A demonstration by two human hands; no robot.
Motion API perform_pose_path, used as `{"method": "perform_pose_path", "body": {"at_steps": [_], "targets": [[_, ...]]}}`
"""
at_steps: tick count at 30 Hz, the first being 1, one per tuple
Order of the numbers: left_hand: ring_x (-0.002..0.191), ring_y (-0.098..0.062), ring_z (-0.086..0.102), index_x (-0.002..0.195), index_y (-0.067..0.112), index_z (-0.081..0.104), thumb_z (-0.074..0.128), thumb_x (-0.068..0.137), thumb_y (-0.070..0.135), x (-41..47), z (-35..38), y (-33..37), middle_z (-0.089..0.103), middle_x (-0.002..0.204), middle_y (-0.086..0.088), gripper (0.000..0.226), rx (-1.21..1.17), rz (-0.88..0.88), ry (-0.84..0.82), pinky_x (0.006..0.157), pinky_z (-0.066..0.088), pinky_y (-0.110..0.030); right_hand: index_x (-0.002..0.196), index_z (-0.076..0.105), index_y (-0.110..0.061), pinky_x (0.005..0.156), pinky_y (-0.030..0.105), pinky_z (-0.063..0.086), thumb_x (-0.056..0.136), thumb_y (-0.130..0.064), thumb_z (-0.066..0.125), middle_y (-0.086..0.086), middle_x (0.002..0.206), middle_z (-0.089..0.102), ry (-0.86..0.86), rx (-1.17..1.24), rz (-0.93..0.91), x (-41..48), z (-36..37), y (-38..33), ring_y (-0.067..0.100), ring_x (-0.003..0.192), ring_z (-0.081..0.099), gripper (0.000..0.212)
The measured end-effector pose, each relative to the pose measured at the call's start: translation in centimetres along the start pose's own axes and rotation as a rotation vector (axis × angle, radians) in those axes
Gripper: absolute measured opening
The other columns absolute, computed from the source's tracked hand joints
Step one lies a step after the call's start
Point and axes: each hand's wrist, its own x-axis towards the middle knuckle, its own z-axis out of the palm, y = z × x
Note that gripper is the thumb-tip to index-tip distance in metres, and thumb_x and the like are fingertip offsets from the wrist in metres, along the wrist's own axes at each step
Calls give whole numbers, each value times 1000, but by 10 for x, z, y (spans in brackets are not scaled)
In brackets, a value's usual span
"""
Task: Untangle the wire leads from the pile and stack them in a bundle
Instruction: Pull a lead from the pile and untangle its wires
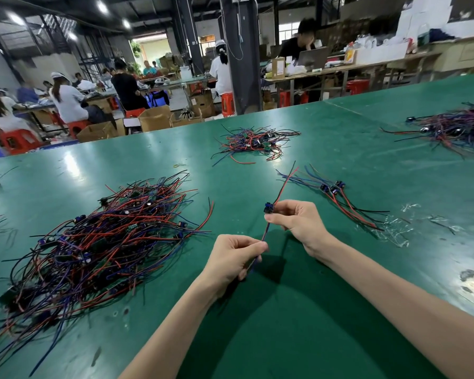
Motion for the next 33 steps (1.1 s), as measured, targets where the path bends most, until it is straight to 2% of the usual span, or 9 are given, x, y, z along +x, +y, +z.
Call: {"method": "perform_pose_path", "body": {"at_steps": [3, 8, 13, 17, 20, 24, 29, 33], "targets": [[28, -6, 31, 77, 4, 71, 67, 86, 10, -1, 1, 2, 58, 50, -1, 11, 26, 9, 11, 32, 24, -13, 76, 68, -12, 47, 11, 36, 72, 2, 76, -12, 55, 64, -3, -3, 2, 2, 1, 3, -4, 47, 49, 16], [43, -5, 43, 88, 16, 73, 65, 88, 8, -9, -3, 6, 65, 66, 5, 12, 99, 108, -110, 40, 38, -16, 75, 67, -11, 45, 11, 37, 73, 2, 75, -12, 53, 64, 40, 17, 21, 7, -5, 1, -4, 44, 48, 16], [45, 0, 51, 80, 11, 72, 61, 91, 10, -15, -3, 13, 63, 59, 9, 15, 105, 174, -136, 40, 39, -15, 76, 67, -7, 42, 13, 35, 73, 6, 74, -8, 54, 64, 2, 57, 67, 7, -6, 2, 1, 38, 42, 15], [57, -2, 52, 93, 15, 73, 63, 88, 4, -20, 0, 10, 62, 64, 10, 15, 117, 224, -184, 47, 45, -19, 73, 66, -8, 42, 14, 35, 73, 5, 74, -8, 53, 62, 9, 85, 83, 9, -8, -1, 4, 38, 40, 15], [53, 0, 51, 86, 16, 72, 62, 90, 7, -23, 3, 11, 63, 66, 10, 13, 130, 205, -226, 46, 43, -18, 74, 66, -8, 43, 15, 33, 73, 6, 73, -3, 56, 61, 1, 90, 84, 9, -12, -2, 7, 42, 39, 15], [45, -4, 49, 74, 14, 69, 57, 93, 12, -26, 5, 14, 59, 60, 8, 22, 113, 186, -289, 46, 41, -14, 77, 66, -6, 45, 17, 35, 74, 6, 72, -2, 57, 61, -8, 95, 105, 8, -10, -2, 8, 44, 42, 14], [64, -4, 54, 88, 18, 71, 61, 90, 7, -26, 4, 13, 64, 69, 11, 15, 107, 297, -247, 67, 46, -17, 77, 64, -4, 44, 18, 35, 77, 6, 70, 3, 60, 58, -2, 119, 138, 8, -12, -5, 8, 43, 43, 12], [63, -2, 51, 86, 21, 71, 60, 91, 12, -26, 3, 14, 62, 68, 13, 15, 143, 306, -252, 68, 42, -15, 78, 63, -3, 40, 17, 32, 78, 7, 69, 5, 62, 57, -17, 116, 153, 7, -14, -6, 7, 41, 43, 11]]}}
